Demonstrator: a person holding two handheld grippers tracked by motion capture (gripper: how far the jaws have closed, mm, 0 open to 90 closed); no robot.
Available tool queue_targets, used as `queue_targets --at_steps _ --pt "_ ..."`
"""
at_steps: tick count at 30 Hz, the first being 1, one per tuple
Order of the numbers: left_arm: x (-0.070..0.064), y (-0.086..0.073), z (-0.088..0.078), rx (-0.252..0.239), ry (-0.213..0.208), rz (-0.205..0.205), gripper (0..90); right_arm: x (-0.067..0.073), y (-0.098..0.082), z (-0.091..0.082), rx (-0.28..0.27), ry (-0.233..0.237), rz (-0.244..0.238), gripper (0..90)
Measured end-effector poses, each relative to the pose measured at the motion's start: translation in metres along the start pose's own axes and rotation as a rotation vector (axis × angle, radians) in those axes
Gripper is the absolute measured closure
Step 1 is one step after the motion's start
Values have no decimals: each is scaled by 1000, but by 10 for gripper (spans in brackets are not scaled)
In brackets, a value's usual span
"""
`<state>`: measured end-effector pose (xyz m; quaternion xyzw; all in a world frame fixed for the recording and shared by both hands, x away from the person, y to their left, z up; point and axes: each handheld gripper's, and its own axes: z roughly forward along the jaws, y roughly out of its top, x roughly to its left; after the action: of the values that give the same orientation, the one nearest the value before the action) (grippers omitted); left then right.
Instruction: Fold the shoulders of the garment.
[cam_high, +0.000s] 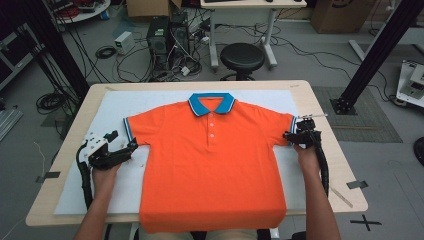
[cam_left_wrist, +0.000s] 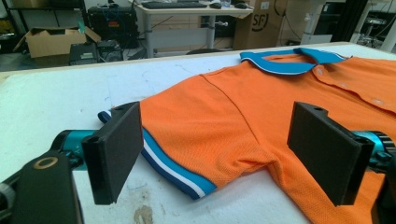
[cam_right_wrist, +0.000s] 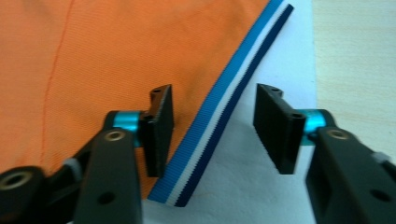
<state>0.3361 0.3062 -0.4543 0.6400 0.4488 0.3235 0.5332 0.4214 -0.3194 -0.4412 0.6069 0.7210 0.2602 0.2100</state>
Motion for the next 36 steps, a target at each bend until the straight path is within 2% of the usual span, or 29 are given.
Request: queue_targets --at_steps 1,2,3,4,6,7,8,9,14,17,19,23,25,29,34,36 --pt "0 0 0 1 0 2 184 1 0 0 0 5 2 571" --pt "0 0 0 1 0 2 184 1 0 0 0 5 2 571" --pt "0 0 0 0 0 1 184 2 0 1 -1 29 6 619" --pt "0 0 0 1 0 2 184 3 0 2 1 30 13 639" --pt "0 0 0 0 0 1 185 4 1 2 3 48 7 753" --pt "0 0 0 1 -1 1 185 4 1 2 3 48 7 753" --pt "0 0 0 -1 -3 -1 184 6 3 2 11 62 -15 823" --pt "0 0 0 -1 -3 -1 184 8 3 2 13 62 -24 836" --pt "1 0 0 -1 -2 -4 184 11 5 -1 3 52 -41 846" --pt "1 0 0 -1 -1 -5 184 12 7 -4 -19 62 -45 846" --pt "1 0 0 -1 -1 -6 184 15 10 -10 -56 81 -48 846" --pt "1 0 0 0 -2 -4 186 21 15 -15 -76 97 -69 846" --pt "1 0 0 -1 0 -10 186 31 20 -19 -96 123 -96 846" --pt "1 0 0 -1 -2 -8 186 48 26 -19 -93 143 -146 846" --pt "1 0 0 -2 -3 -8 186 68 30 -17 -90 168 -185 845" --pt "1 0 0 -2 -4 -7 186 72 31 -17 -89 174 -195 845"
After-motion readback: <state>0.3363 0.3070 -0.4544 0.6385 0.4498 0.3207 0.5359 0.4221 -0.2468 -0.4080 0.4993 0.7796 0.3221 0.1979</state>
